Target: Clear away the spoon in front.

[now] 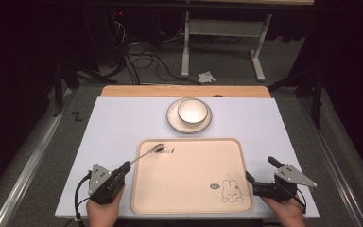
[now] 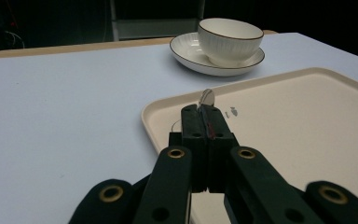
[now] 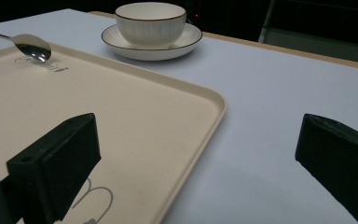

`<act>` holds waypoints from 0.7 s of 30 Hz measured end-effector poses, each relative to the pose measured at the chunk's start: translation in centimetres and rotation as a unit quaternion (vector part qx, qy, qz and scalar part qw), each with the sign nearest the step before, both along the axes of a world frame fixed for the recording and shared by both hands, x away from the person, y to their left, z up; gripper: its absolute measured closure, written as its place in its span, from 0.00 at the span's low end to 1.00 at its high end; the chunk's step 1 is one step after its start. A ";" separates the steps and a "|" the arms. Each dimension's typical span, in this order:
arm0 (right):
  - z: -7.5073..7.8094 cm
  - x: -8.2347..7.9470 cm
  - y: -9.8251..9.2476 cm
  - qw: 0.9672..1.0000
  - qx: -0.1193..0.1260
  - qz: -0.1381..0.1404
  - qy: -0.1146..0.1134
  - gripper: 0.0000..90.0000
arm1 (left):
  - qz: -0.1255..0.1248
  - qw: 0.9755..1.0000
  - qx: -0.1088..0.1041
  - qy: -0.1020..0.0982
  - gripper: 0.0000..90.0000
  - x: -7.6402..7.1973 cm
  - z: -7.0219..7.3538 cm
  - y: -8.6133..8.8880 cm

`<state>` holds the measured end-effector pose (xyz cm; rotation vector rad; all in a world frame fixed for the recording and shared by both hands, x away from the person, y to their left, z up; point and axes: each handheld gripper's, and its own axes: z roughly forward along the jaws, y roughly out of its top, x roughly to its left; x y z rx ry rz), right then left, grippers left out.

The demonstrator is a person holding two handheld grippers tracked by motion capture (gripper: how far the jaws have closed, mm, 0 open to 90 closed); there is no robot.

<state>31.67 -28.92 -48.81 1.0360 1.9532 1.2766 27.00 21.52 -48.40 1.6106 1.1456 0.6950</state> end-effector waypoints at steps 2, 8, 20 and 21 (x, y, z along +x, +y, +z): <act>0.0 0.0 0.0 1.000 -0.002 0.002 -0.002 0.01 | 0.002 1.000 0.008 -0.002 1.00 -0.1 0.0 -0.1; 0.0 0.0 -0.1 1.000 -0.003 0.000 -0.002 0.01 | -0.001 1.000 0.020 -0.003 1.00 -0.2 0.0 -0.3; 0.2 -0.2 -0.2 1.000 0.003 -0.001 -0.004 0.01 | -0.020 0.995 0.091 0.019 0.99 -1.2 -0.7 -2.5; 0.3 -0.2 -0.2 1.000 0.002 -0.001 -0.006 0.01 | -0.021 0.995 0.093 0.020 0.99 -1.2 -0.7 -2.6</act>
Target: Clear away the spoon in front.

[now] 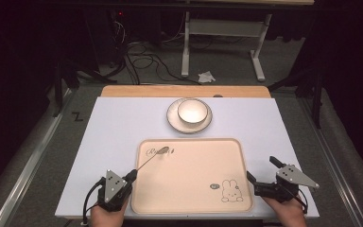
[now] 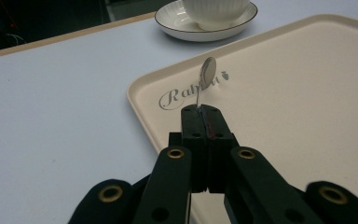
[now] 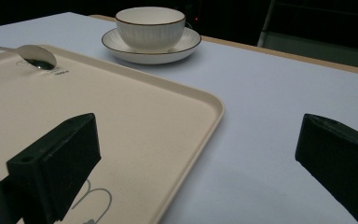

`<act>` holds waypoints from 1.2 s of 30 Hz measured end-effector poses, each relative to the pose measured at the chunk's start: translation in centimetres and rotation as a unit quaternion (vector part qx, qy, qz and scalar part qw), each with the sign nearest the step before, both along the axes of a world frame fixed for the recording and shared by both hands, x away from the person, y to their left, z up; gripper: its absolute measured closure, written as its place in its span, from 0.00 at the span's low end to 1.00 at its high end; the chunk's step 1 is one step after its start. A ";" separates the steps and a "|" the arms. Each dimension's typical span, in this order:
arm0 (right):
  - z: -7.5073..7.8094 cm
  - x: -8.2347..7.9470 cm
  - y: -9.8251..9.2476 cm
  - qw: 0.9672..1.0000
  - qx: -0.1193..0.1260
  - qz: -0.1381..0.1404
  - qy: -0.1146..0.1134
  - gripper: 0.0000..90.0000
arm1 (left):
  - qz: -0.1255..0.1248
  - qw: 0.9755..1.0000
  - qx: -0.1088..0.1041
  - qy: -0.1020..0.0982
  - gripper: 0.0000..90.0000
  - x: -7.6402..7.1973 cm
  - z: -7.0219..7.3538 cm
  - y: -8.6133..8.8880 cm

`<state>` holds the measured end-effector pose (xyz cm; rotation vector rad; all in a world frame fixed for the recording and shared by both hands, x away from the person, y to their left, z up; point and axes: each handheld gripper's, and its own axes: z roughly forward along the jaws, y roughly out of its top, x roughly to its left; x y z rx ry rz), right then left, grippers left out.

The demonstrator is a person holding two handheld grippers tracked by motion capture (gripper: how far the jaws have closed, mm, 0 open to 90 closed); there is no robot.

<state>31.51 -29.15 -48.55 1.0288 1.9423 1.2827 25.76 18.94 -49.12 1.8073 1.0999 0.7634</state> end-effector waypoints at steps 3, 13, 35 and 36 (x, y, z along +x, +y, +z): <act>0.0 0.0 0.1 1.000 -0.001 0.001 0.000 0.01 | -0.002 1.000 0.005 0.009 0.99 -0.1 -0.3 -0.3; 0.0 0.0 0.1 1.000 -0.004 0.003 -0.002 0.01 | -0.010 0.999 0.017 0.027 0.99 -0.2 -0.9 -0.9; -0.1 0.1 -0.2 1.000 0.002 0.001 0.002 0.01 | -0.011 0.995 0.021 0.094 0.98 0.7 -3.0 -1.7; -0.1 0.1 -0.2 1.000 0.001 0.002 0.001 0.01 | -0.011 0.995 0.022 0.094 0.97 0.7 -3.0 -1.7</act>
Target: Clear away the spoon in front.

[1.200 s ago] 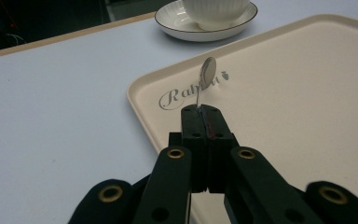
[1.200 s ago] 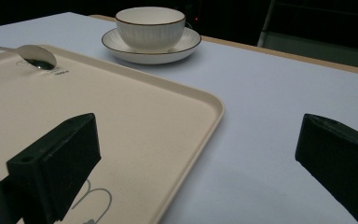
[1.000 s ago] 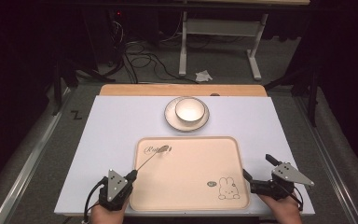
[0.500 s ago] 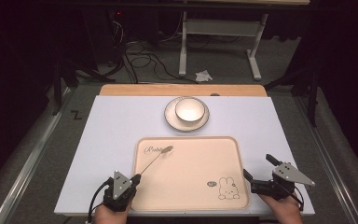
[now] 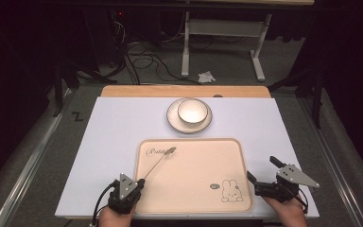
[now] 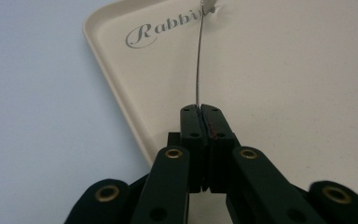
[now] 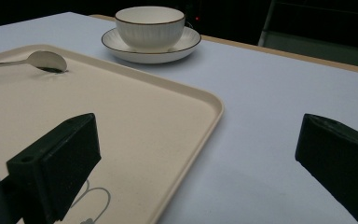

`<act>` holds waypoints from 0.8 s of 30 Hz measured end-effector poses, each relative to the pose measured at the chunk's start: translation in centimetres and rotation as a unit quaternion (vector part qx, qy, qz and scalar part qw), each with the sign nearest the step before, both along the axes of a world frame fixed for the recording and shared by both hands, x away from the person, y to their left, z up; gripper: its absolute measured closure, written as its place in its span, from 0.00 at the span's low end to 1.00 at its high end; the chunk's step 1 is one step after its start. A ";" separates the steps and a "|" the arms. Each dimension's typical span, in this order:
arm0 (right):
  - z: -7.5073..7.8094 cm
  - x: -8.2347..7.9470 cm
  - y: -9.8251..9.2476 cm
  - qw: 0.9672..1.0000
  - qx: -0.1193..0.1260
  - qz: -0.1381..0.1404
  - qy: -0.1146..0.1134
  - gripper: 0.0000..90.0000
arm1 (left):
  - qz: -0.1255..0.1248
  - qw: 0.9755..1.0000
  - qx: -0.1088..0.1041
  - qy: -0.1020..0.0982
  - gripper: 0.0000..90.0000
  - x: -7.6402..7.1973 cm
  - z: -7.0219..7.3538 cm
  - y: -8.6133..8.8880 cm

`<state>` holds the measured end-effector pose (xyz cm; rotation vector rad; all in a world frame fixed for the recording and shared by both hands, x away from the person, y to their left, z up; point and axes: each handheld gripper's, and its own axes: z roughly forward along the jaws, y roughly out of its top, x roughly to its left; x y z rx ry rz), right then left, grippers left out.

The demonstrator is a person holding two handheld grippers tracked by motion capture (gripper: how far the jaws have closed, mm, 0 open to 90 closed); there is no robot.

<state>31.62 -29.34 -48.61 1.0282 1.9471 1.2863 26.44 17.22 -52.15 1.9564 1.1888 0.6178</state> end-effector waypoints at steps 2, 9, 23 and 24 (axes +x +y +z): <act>0.0 0.0 0.0 1.000 0.001 0.000 0.000 0.01 | -0.002 1.000 0.001 0.000 0.96 0.0 0.0 0.0; 0.1 0.0 -0.1 1.000 0.000 -0.001 -0.002 0.01 | -0.009 1.000 0.004 -0.003 0.92 -0.3 0.1 -0.3; 0.1 -0.1 -0.2 1.000 0.002 -0.002 -0.004 0.01 | -0.009 1.000 -0.003 -0.015 0.88 -0.5 0.5 -0.2; 0.2 -0.1 -0.2 1.000 0.003 -0.003 -0.003 0.01 | -0.006 1.000 -0.006 -0.018 0.90 -0.5 0.6 -0.1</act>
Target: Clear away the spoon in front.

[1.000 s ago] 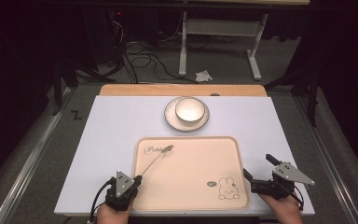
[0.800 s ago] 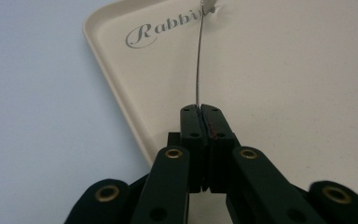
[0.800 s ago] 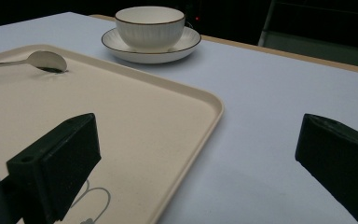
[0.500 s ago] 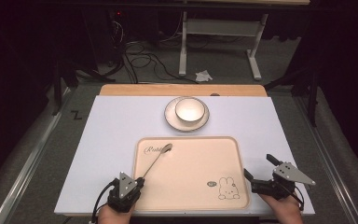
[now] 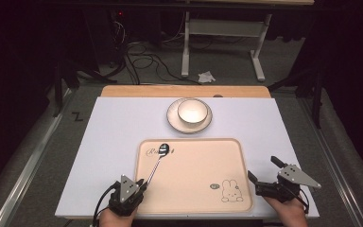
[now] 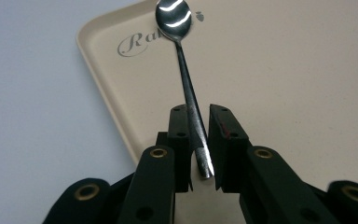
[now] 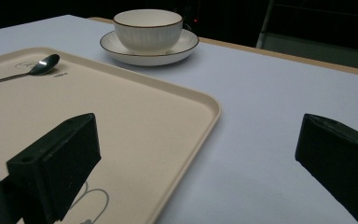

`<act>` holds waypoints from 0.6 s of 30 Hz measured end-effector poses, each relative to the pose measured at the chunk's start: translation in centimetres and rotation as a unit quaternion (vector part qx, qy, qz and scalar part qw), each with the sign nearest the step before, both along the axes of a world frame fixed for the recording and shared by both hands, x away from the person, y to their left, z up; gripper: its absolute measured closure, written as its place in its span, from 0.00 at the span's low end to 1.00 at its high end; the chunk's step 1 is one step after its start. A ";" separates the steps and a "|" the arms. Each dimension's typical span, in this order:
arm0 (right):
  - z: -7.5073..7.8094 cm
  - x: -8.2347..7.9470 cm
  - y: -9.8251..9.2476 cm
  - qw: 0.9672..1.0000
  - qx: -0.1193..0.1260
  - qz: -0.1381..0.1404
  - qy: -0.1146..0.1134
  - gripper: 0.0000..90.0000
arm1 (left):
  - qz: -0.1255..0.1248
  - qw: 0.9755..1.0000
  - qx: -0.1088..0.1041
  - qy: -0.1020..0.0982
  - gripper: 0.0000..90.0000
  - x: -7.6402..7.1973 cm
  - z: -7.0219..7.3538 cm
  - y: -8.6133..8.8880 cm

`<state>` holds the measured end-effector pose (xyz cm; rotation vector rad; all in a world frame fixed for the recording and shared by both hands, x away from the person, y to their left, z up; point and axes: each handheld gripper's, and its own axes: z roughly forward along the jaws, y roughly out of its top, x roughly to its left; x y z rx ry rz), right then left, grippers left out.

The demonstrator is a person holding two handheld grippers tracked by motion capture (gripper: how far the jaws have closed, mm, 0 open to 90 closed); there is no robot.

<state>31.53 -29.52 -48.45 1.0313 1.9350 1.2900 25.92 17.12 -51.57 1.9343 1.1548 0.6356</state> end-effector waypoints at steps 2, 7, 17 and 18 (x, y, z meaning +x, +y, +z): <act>0.0 0.0 0.0 1.000 0.000 0.000 0.000 0.01 | 0.002 1.000 -0.003 -0.003 0.94 0.1 0.1 0.2; 0.0 0.0 0.0 1.000 0.002 0.000 0.000 0.01 | -0.001 1.000 -0.018 0.002 1.00 0.3 0.2 0.8; 0.1 -0.1 0.0 1.000 0.006 -0.001 0.002 0.01 | -0.004 0.999 0.010 0.050 1.00 1.0 -0.6 0.3; 0.1 0.0 -0.1 1.000 0.003 0.000 0.000 0.01 | -0.006 0.998 0.013 0.053 1.00 1.0 -0.6 0.2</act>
